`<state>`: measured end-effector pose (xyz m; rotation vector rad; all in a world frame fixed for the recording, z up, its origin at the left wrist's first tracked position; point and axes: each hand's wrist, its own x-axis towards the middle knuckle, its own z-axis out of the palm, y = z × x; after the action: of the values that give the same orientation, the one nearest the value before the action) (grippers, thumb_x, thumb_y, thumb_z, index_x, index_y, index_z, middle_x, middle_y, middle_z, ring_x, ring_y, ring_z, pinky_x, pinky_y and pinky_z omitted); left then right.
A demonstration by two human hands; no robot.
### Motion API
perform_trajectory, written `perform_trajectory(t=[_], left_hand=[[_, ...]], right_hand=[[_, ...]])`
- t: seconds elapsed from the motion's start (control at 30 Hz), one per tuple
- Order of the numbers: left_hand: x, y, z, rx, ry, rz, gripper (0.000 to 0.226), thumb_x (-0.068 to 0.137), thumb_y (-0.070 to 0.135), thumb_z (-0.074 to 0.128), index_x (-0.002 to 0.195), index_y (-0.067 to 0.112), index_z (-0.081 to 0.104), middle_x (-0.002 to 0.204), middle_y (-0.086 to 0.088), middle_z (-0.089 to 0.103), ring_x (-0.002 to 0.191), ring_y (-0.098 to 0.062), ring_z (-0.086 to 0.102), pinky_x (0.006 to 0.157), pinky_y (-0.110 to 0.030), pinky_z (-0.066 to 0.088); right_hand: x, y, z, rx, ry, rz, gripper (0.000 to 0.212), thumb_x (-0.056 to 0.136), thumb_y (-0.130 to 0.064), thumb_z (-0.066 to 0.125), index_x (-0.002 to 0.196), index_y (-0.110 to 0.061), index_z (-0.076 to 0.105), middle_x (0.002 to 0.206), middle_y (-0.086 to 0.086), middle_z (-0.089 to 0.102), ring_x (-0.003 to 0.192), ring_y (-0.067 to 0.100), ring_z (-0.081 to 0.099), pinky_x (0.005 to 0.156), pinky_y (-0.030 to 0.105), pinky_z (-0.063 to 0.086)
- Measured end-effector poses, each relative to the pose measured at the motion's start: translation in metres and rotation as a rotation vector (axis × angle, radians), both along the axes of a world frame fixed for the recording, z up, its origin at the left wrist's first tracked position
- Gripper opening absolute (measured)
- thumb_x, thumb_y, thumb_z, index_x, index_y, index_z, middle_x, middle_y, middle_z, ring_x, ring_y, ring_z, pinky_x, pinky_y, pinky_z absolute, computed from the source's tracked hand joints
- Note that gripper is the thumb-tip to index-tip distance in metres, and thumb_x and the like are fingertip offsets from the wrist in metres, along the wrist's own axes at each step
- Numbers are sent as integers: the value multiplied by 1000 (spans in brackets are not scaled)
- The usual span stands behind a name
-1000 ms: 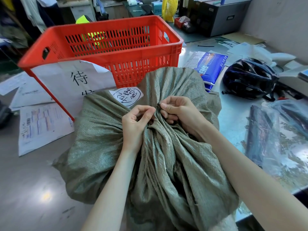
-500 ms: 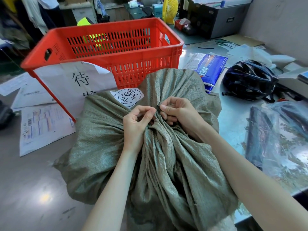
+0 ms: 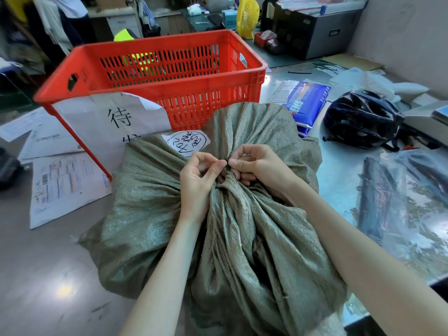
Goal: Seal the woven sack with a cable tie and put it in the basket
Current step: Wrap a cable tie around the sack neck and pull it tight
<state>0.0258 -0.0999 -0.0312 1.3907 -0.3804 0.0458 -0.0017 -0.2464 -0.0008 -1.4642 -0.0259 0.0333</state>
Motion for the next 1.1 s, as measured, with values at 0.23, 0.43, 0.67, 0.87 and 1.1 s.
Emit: perform_trajectory(t=[0.23,0.43,0.67,0.87,1.1], left_hand=[[1,1,1,42,-3,-41,9,87,2,63,88,11,62,62,10,69,54,0,55,60,-13,46],[2,2,3,67,9,-42,10,88,3,63,87,12,66,72,5,67,62,-2,58,63,-14,47],[4,2,5,108,28,-115,14,88,-1,61,86,12,64,65,13,70,61,3,59,62,-11,47],[6,2,6,120,54,-160,14,88,-2,59,87,11,63,62,13,69,57,4,57,61,-10,45],[10,10,9,178,79,-239,5,84,13,66,84,18,67,70,7,65,68,-8,55,67,-17,45]], right_hand=[[2,0,-2,60,1,15,17,89,4,56,77,-6,47,53,10,58,35,9,34,38,19,38],[-2,-2,-4,69,-60,-81,7,92,2,51,94,-5,50,64,17,57,42,16,43,44,25,43],[2,4,-6,-166,-247,-176,11,87,5,58,87,-5,61,66,7,47,47,4,46,39,19,43],[9,4,-11,-583,-376,-267,18,81,-1,60,74,-17,57,76,-6,52,63,6,49,61,10,39],[14,-10,5,-885,-586,-312,9,83,9,52,79,1,56,81,3,51,72,2,41,69,6,34]])
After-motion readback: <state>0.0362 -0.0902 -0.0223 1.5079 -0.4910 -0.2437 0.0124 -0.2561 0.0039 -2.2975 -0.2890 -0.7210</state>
